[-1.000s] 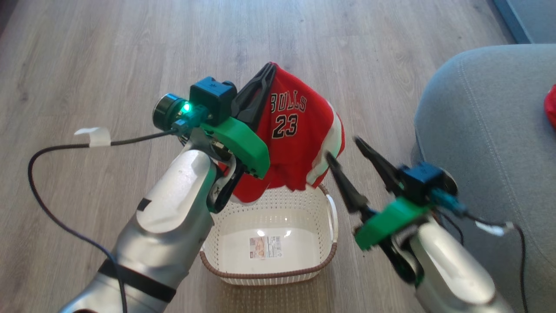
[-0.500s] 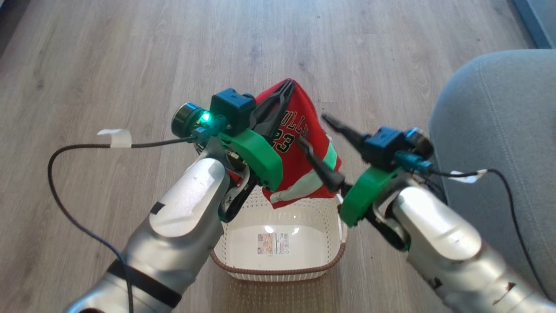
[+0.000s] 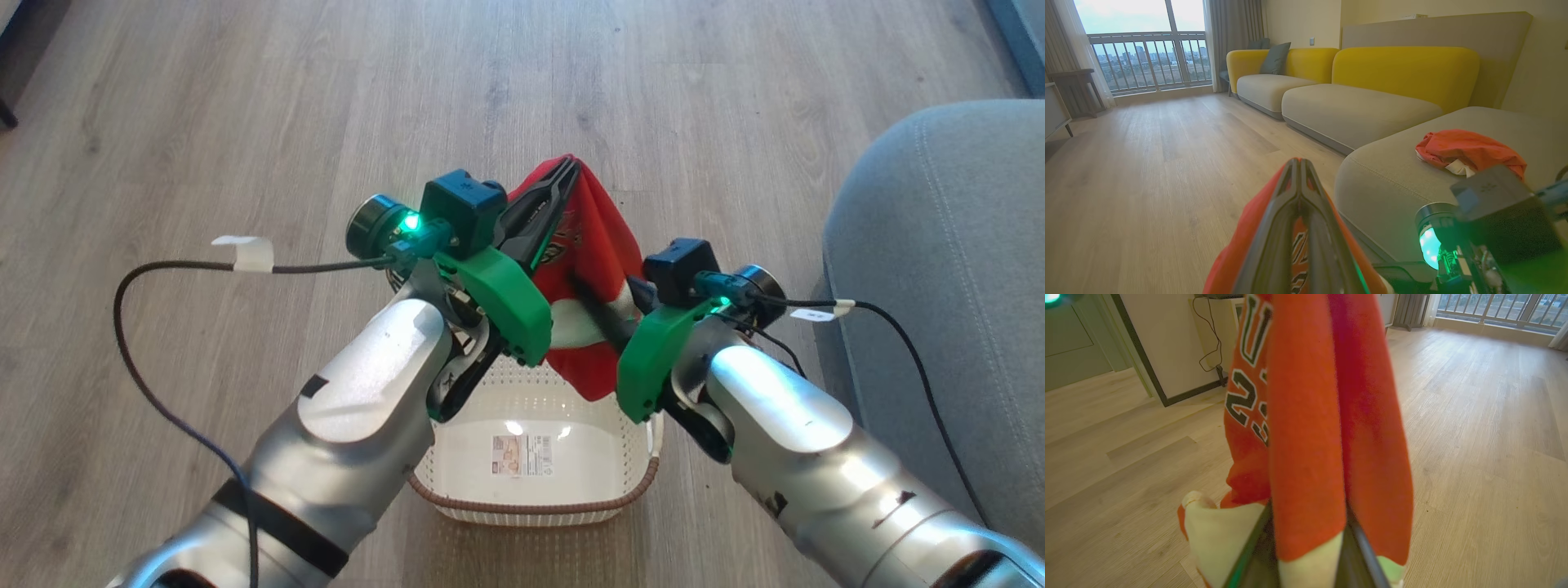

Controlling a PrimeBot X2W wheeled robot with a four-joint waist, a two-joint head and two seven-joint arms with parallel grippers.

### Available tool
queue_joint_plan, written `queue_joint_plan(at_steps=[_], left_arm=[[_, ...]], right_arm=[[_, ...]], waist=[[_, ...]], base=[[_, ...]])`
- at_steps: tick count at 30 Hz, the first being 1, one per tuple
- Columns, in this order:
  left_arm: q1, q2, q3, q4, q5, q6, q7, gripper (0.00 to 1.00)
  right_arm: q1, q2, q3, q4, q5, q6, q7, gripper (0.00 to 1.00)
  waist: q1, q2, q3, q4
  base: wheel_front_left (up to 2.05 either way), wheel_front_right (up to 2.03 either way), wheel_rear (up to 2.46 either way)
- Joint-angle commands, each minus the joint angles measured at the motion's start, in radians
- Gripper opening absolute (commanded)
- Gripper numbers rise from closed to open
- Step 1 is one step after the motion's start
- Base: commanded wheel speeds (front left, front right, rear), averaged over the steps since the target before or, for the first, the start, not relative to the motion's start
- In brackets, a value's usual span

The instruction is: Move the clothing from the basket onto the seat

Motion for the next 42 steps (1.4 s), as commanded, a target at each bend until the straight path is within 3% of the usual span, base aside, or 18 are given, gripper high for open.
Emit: queue_joint_plan(at_steps=[1, 9, 10, 11, 12, 26, 34, 42], left_arm=[[-0.075, 0.014, 0.028, -0.024, -0.008, 0.007, -0.010, 0.00], [-0.070, 0.014, 0.019, 0.004, -0.019, 0.017, -0.013, 0.00], [-0.069, 0.014, 0.022, 0.004, -0.017, 0.018, -0.014, 0.09], [-0.067, 0.014, 0.025, 0.003, -0.016, 0.017, -0.014, 0.51], [-0.064, 0.014, 0.031, 0.000, -0.014, 0.017, -0.014, 1.00], [0.030, 0.037, 0.128, 0.030, 0.041, -0.033, -0.014, 1.00], [0.112, 0.051, 0.199, 0.025, 0.078, -0.062, -0.014, 1.00], [0.195, 0.056, 0.273, -0.020, 0.117, -0.082, -0.014, 1.00]], right_arm=[[-0.036, 0.025, 0.002, -0.010, 0.011, 0.000, -0.018, 0.00], [-0.056, 0.034, 0.013, 0.026, 0.047, 0.000, -0.039, 0.00], [-0.057, 0.034, 0.007, 0.017, 0.045, 0.000, -0.039, 0.00], [-0.056, 0.032, 0.000, 0.007, 0.042, 0.000, -0.039, 0.00], [-0.054, 0.029, -0.009, -0.006, 0.036, 0.000, -0.040, 0.00], [0.071, -0.041, -0.183, -0.222, -0.070, 0.000, -0.040, 0.00], [0.152, -0.073, -0.260, -0.333, -0.099, 0.000, -0.040, 0.00], [0.222, -0.089, -0.313, -0.428, -0.109, 0.000, -0.040, 0.00]], waist=[[-0.0001, 0.0000, 0.000, 0.002], [-0.0001, 0.0000, 0.004, -0.014], [-0.0001, 0.0000, 0.005, -0.018], [-0.0001, 0.0000, 0.007, -0.022], [-0.0001, 0.0000, 0.008, -0.026], [-0.0001, 0.0000, 0.010, -0.128], [-0.0001, 0.0000, -0.012, -0.266], [-0.0001, 0.0000, -0.030, -0.449]], base=[[0.00, 0.00, 0.00], [0.00, 0.00, 0.00], [0.00, 0.00, 0.00], [0.00, 0.00, 0.00], [0.00, 0.00, 0.00], [0.00, 0.00, 0.00], [0.00, 0.00, 0.00], [0.00, 0.00, 0.00]])
